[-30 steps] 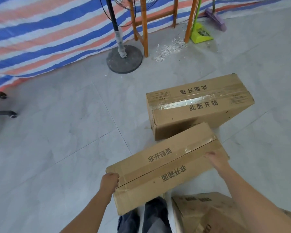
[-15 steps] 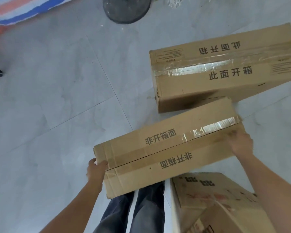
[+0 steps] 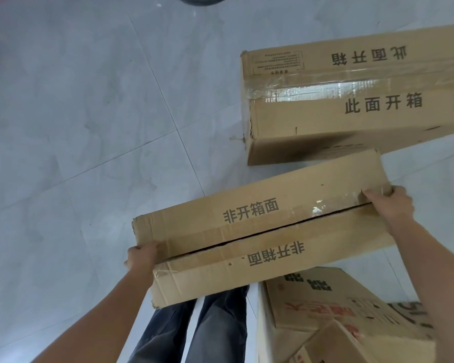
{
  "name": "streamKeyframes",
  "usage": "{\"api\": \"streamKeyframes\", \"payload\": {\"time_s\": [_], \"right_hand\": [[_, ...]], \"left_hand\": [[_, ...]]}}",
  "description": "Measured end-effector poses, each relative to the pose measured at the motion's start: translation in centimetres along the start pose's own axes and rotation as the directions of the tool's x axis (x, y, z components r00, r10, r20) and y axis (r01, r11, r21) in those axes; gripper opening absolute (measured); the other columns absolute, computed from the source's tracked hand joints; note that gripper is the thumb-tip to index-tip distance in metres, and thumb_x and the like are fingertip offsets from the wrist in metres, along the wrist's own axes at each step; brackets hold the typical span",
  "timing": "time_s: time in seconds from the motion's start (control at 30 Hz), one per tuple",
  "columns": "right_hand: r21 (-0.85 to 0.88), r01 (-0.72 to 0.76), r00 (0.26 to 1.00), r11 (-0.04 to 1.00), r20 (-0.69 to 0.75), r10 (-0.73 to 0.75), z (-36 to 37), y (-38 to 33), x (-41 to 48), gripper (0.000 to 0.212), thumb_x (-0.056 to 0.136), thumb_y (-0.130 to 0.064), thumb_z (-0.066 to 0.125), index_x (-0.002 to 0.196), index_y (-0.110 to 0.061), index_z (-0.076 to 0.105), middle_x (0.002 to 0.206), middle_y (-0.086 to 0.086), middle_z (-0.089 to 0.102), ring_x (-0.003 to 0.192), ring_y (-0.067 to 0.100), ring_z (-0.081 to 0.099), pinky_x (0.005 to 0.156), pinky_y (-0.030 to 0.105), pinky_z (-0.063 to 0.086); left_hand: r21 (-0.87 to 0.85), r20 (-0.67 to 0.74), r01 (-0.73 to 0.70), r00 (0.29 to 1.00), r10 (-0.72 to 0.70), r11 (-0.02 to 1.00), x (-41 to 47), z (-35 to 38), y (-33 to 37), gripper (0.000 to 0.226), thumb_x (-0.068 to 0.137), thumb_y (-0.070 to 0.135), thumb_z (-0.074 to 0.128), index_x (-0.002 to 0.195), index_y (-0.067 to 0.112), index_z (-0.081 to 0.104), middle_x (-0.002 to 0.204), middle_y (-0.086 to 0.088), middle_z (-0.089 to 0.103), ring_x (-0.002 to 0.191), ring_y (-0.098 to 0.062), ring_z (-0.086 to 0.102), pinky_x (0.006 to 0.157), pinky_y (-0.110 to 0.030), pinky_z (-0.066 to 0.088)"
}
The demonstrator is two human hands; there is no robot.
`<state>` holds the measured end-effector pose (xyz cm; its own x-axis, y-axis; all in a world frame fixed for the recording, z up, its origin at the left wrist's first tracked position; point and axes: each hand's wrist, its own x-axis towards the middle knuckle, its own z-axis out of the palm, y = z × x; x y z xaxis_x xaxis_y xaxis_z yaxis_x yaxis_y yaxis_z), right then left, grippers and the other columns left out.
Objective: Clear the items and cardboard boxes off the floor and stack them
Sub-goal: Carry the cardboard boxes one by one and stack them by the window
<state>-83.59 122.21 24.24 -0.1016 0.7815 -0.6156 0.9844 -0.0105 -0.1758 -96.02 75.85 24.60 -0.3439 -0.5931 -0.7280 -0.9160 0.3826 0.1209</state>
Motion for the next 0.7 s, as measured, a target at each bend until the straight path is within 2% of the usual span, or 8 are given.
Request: {"api": "streamKeyframes", "payload": {"time_s": [0.1,0.17,0.23,0.33,0.4,0.53,0.6,0.7], "right_hand": [[0.128,-0.023,1.0,0.991,0.005,0.022,0.1,0.4,-1.1,0.068,0.084,-0.045,0.06,0.134,-0.004,0.039,0.133,0.022,0.045,0.121,0.04,0.043,0.102,0.051,0.037],[0.228,-0.001,1.0,0.974,-0.004,0.002,-0.1,0.3,-2.3,0.06,0.089,-0.04,0.055,0.13,0.001,0.042,0.13,0.022,0.048,0.119,0.039,0.045,0.103,0.048,0.036],[0.29,0.033,0.999,0.956,-0.035,-0.024,-0.4,0.1,-4.0,0.044,0.093,-0.03,0.051,0.125,0.0,0.046,0.125,0.021,0.05,0.118,0.038,0.046,0.097,0.043,0.037],[0.302,0.123,0.99,0.945,-0.11,-0.094,-1.0,-1.2,-7.5,0.014,0.093,-0.01,0.045,0.106,-0.008,0.048,0.095,0.012,0.05,0.106,0.036,0.052,0.076,0.034,0.035],[0.245,0.171,0.985,0.954,-0.072,-0.158,-0.8,-3.1,-10.4,0.018,0.093,-0.01,0.042,0.11,-0.007,0.047,0.088,0.008,0.05,0.101,0.033,0.053,0.074,0.034,0.033],[-0.039,0.303,0.951,0.952,0.076,-0.299,1.0,-4.6,-16.1,0.028,0.095,-0.016,0.045,0.117,-0.002,0.051,0.106,0.017,0.058,0.102,0.034,0.054,0.072,0.031,0.035],[-0.218,0.52,0.854,0.826,0.127,-0.504,2.2,-3.6,-17.5,0.016,0.092,-0.015,0.051,0.1,-0.003,0.057,0.093,0.01,0.057,0.098,0.029,0.052,0.072,0.032,0.039],[-0.413,0.809,0.545,0.419,0.257,-0.798,4.5,-1.5,-18.9,0.008,0.081,-0.011,0.063,0.077,-0.005,0.061,0.074,0.004,0.058,0.079,0.027,0.056,0.061,0.03,0.042]], "left_hand": [[-0.086,-0.017,0.003,1.0,-0.004,0.996,0.5,-1.2,0.2,0.037,0.085,0.018,0.058,0.115,-0.002,0.048,0.097,-0.017,0.051,0.074,-0.027,0.044,0.058,-0.03,0.037],[-0.11,-0.028,-0.004,1.0,0.001,0.994,0.6,-2.6,0.4,0.015,0.088,0.01,0.053,0.094,-0.003,0.049,0.073,-0.011,0.043,0.061,-0.023,0.039,0.054,-0.027,0.031],[-0.119,0.001,-0.008,1.0,0.009,0.993,0.5,-4.2,0.6,0.019,0.091,0.004,0.05,0.072,0.001,0.046,0.066,-0.009,0.039,0.056,-0.02,0.035,0.053,-0.025,0.029],[-0.129,0.06,-0.015,0.998,0.023,0.991,0.0,-6.8,0.8,0.03,0.093,0.0,0.047,0.066,0.011,0.04,0.068,-0.004,0.039,0.057,-0.015,0.036,0.054,-0.023,0.032],[-0.145,0.106,0.002,0.994,0.014,0.989,-0.9,-8.1,0.7,0.024,0.094,-0.001,0.045,0.071,0.008,0.044,0.069,-0.005,0.041,0.058,-0.015,0.038,0.055,-0.024,0.033],[-0.174,0.163,0.028,0.987,0.0,0.984,-2.7,-9.2,-0.3,0.029,0.094,-0.003,0.042,0.066,0.004,0.041,0.067,-0.011,0.045,0.058,-0.019,0.043,0.066,-0.031,0.038],[-0.205,0.169,0.043,0.986,-0.008,0.978,-2.5,-9.4,-0.6,0.029,0.094,-0.002,0.043,0.066,0.004,0.042,0.068,-0.011,0.046,0.058,-0.019,0.044,0.075,-0.034,0.037],[-0.221,0.157,0.071,0.987,-0.037,0.973,-1.4,-9.8,-1.7,0.028,0.094,-0.001,0.046,0.067,0.004,0.043,0.071,-0.01,0.049,0.058,-0.018,0.046,0.062,-0.028,0.044]]}}
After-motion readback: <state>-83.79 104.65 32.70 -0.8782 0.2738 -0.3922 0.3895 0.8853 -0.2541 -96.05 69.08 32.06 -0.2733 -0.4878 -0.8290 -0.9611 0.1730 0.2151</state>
